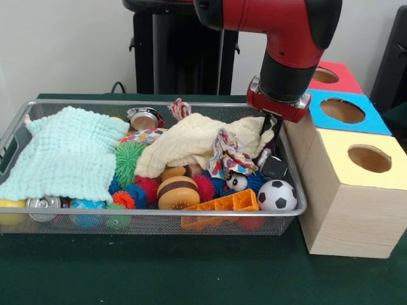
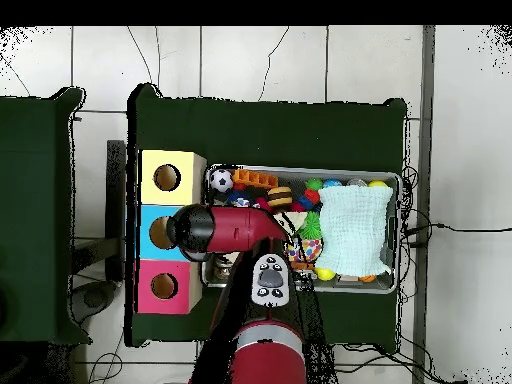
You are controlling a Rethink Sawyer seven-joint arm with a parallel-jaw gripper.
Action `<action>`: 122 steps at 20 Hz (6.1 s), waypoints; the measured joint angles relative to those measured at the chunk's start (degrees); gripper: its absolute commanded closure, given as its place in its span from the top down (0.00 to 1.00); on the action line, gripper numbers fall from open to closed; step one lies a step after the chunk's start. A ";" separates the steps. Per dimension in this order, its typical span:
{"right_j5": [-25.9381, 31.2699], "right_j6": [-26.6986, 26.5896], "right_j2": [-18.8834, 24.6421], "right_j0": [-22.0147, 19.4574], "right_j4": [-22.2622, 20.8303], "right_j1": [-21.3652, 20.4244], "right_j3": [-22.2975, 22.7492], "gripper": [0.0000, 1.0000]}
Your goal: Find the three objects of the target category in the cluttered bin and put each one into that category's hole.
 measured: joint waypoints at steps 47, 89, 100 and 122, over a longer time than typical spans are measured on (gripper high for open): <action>14.83 0.00 0.73 -4.02 -2.64 -3.01 -7.37 0.00; 6.28 -5.34 11.13 -28.92 -13.40 6.97 -10.35 1.00; 15.84 -15.08 18.88 -34.43 -15.02 11.51 -16.72 1.00; 17.96 -15.74 18.55 -27.80 -20.73 6.25 -14.41 1.00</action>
